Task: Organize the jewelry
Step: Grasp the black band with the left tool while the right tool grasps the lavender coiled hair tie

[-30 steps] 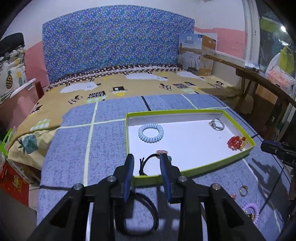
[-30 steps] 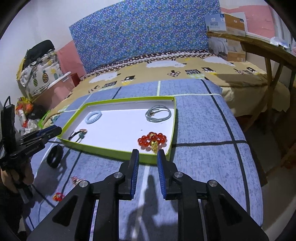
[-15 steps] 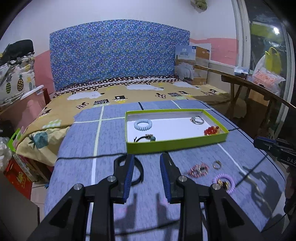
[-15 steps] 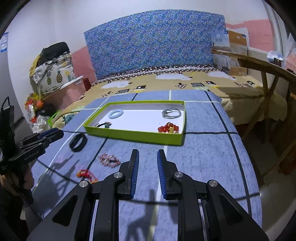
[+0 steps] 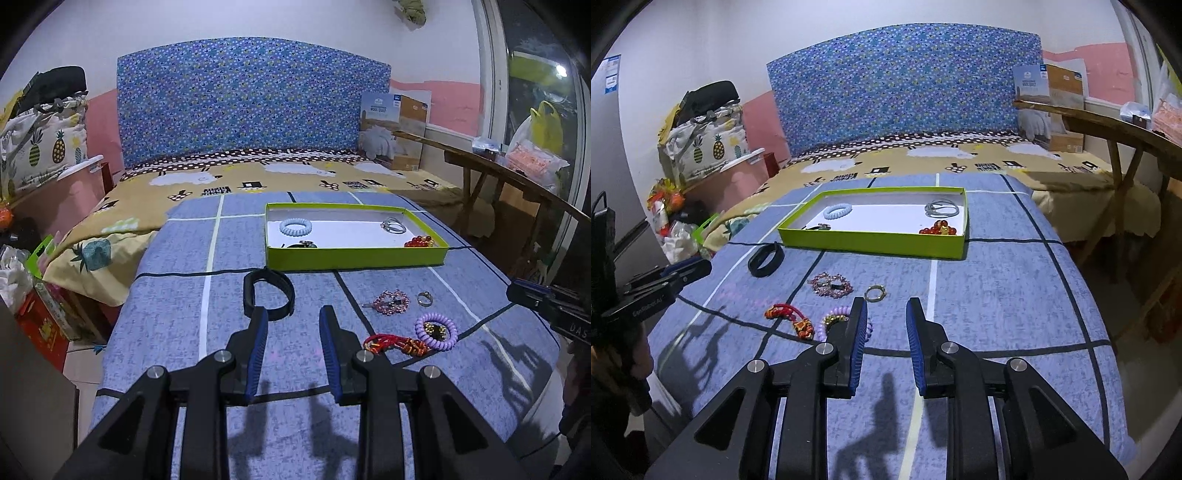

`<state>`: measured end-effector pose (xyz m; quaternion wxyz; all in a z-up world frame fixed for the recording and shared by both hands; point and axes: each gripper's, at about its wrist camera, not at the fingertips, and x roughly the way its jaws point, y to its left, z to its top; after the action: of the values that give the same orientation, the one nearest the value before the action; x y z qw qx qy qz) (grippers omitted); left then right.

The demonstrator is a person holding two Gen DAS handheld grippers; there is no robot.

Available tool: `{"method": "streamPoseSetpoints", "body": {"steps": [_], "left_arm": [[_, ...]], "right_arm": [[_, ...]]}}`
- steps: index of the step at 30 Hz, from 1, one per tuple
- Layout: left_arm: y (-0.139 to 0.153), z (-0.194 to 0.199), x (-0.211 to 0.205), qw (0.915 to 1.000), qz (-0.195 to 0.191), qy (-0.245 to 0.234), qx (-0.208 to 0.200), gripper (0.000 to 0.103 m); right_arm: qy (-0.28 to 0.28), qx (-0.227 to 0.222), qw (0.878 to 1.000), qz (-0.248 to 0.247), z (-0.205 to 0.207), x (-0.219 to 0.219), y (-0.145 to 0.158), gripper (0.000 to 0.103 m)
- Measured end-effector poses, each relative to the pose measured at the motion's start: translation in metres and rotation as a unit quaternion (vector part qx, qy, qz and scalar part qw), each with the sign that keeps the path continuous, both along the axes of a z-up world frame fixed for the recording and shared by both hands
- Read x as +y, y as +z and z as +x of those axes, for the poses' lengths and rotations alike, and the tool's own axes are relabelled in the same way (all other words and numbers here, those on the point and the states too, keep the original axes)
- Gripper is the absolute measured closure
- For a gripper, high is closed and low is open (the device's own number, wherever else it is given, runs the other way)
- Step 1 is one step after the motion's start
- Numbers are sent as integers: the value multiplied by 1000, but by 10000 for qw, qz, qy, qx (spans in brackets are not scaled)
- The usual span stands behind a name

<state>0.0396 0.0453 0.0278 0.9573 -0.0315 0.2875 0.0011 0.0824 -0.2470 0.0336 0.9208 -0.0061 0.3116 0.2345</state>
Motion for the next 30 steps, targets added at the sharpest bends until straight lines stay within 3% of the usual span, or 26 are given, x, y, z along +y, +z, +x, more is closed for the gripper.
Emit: {"method": "streamPoseSetpoints", "body": {"steps": [13,30], "left_arm": [[-7,9,2,9999,28,62,134,73],[-24,50,23,9979,-24,317,566,73]], "right_arm": [[107,70,9999,-59,2,8,-4,80],[422,369,9983,-157,26,30,-19,80]]}}
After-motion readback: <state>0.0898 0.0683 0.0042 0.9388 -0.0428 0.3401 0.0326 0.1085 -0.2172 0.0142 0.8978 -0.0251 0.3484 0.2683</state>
